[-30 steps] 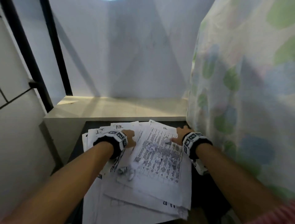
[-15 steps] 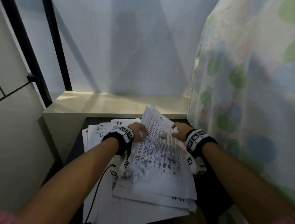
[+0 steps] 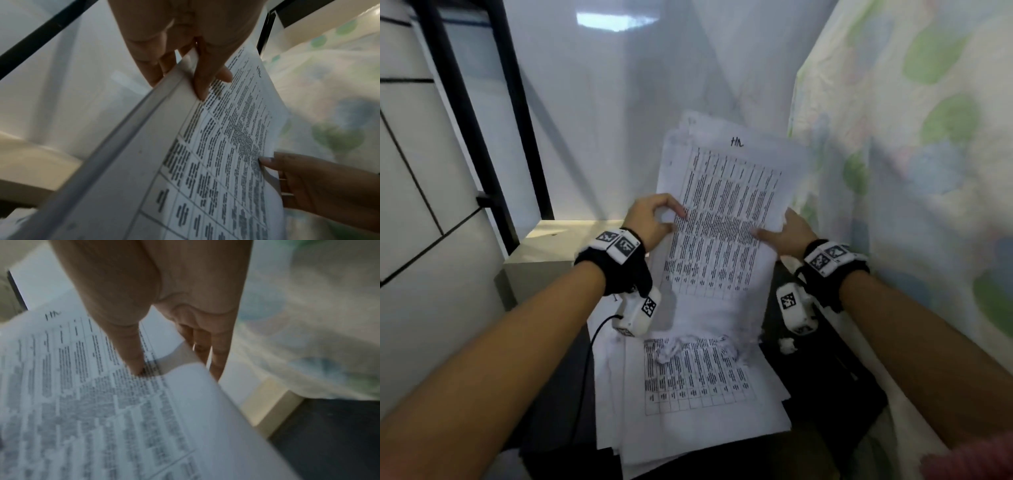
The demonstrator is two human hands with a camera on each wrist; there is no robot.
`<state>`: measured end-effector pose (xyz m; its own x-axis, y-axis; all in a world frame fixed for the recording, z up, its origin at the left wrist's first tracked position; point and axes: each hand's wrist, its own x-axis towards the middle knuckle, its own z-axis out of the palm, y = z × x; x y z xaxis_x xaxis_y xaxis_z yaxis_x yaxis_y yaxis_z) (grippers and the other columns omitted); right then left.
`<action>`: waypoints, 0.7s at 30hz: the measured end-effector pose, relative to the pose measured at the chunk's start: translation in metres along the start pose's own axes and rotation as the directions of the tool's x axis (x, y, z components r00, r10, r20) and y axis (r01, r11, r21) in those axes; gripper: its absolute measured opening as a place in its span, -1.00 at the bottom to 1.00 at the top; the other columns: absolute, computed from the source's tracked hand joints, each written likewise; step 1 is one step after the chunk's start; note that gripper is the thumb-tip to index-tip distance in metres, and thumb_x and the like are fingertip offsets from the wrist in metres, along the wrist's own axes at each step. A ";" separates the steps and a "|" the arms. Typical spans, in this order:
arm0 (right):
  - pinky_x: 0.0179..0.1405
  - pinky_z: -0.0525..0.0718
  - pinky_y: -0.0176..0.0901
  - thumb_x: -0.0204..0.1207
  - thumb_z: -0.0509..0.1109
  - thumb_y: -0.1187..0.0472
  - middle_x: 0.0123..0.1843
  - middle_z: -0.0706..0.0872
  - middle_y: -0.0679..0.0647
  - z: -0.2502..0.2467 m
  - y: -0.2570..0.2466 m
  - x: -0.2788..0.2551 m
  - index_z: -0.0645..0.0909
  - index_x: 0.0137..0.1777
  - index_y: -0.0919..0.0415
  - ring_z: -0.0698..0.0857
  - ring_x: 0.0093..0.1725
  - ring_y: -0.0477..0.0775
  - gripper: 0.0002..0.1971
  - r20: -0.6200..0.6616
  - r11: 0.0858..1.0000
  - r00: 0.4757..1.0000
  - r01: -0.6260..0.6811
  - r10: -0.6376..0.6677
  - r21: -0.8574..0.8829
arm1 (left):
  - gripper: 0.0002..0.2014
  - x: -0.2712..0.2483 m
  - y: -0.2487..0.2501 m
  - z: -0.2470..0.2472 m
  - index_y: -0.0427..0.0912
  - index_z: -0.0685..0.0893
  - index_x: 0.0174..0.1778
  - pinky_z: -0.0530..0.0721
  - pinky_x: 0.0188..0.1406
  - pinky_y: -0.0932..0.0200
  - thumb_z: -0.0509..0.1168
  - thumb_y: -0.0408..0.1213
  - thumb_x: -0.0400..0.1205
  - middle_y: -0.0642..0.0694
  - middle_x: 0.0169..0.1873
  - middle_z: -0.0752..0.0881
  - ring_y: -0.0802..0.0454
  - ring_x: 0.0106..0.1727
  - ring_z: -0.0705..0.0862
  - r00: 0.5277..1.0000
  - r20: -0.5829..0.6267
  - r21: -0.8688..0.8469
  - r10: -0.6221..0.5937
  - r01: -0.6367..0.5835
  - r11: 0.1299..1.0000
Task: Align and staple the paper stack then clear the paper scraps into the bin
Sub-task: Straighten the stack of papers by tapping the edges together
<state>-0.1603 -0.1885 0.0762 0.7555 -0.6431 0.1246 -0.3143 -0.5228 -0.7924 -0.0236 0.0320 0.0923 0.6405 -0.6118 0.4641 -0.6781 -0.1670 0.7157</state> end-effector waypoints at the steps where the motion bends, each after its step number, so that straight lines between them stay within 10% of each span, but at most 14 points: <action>1: 0.44 0.52 0.17 0.43 0.52 0.12 0.49 0.51 0.28 -0.003 -0.011 -0.001 0.34 0.51 0.35 0.54 0.44 0.27 -0.29 -0.046 0.997 0.998 0.036 -0.033 0.075 | -0.73 -0.001 0.006 -0.005 -0.21 0.70 -0.14 0.44 0.26 0.32 0.38 -0.67 0.43 -0.21 0.04 0.76 0.08 0.10 0.63 1.000 -0.013 -0.024 0.021 -0.021 0.999; 12: 0.17 0.70 0.26 0.41 0.39 0.46 0.19 0.71 0.28 0.001 -0.063 -0.019 0.58 0.18 0.38 0.72 0.13 0.29 -0.68 -0.196 0.894 0.978 0.153 -0.075 0.421 | -0.62 -0.015 0.031 -0.026 -0.47 0.72 0.01 0.43 0.12 0.73 0.19 -0.83 0.38 -0.04 0.00 0.67 0.20 0.19 0.54 0.993 -0.118 -0.113 -0.002 -0.012 0.993; 17: -0.03 0.70 -0.03 0.34 0.47 0.52 0.02 0.72 0.24 0.025 -0.030 -0.036 0.60 0.19 0.38 0.71 -0.01 0.19 -0.61 -0.156 0.886 0.987 0.029 0.050 0.463 | -0.72 -0.036 0.009 -0.003 -0.40 0.74 0.03 0.33 0.48 0.09 0.24 -0.72 0.51 -0.17 0.23 0.71 0.17 0.23 0.48 0.990 -0.016 -0.146 -0.138 0.134 0.980; 21: -0.35 0.67 -0.38 0.37 0.46 0.53 -0.20 0.68 0.09 0.032 -0.025 -0.040 0.58 -0.08 0.26 0.67 -0.22 0.09 -0.78 -0.171 0.890 0.983 0.021 0.064 0.456 | -0.69 -0.038 0.005 0.003 -0.44 0.75 -0.03 0.41 0.50 0.10 0.16 -0.77 0.52 -0.22 0.17 0.74 0.08 0.28 0.56 0.988 -0.010 -0.178 -0.152 0.148 0.973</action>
<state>-0.1646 -0.1319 0.0721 0.6242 -0.7616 0.1741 -0.0017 -0.2242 -0.9745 -0.0526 0.0523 0.0768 0.7398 -0.5718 0.3546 -0.5003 -0.1151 0.8582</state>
